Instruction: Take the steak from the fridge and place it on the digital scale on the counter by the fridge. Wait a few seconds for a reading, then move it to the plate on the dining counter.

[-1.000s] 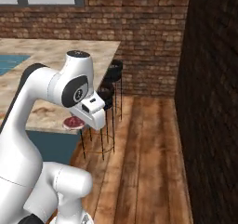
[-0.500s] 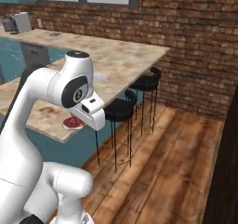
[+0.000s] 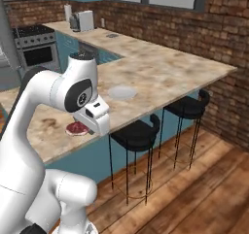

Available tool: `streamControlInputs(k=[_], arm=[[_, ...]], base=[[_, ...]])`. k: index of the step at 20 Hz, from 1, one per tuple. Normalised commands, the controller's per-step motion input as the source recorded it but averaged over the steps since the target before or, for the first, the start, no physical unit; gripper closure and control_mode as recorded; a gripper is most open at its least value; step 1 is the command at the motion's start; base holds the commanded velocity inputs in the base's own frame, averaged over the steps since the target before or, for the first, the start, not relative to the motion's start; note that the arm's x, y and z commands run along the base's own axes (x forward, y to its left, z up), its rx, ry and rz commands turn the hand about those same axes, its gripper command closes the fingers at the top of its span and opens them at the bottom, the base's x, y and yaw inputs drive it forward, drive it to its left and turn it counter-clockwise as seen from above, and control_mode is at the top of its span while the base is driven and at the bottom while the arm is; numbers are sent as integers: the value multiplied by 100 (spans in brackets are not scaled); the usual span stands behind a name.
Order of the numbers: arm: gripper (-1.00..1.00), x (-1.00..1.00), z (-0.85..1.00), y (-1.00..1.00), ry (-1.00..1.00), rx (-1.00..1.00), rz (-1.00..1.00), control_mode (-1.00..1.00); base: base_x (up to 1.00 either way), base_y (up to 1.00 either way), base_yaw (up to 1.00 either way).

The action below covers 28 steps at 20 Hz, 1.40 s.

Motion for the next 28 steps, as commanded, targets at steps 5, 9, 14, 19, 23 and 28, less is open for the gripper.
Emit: streamControlInputs(k=[5,9,14,19,23,28], arm=[[100,0,0,0,0,0,0,100],[100,0,0,0,0,0,0,100],[100,0,0,0,0,0,0,100],[100,0,0,0,0,0,0,100],[100,0,0,0,0,0,0,100],[100,37,-10,-61,0,0,36,-100]], base=[[44,-79,64],[42,-79,64],[31,-80,65],[10,-82,67],[24,-87,62],[8,-16,11]])
